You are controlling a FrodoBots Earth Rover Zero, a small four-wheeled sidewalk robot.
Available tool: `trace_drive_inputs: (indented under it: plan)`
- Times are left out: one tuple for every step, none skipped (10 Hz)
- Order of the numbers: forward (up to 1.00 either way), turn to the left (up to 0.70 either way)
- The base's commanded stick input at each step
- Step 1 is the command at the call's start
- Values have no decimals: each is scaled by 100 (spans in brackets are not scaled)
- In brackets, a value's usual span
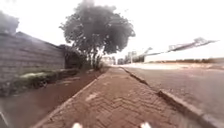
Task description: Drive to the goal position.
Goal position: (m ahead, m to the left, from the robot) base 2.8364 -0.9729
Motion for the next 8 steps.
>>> trace_drive_inputs:
  plan:
    - [70, 0]
    - [70, 0]
    - [70, 0]
    - [70, 0]
    - [70, 0]
    - [70, 0]
    - [70, 0]
    - [70, 0]
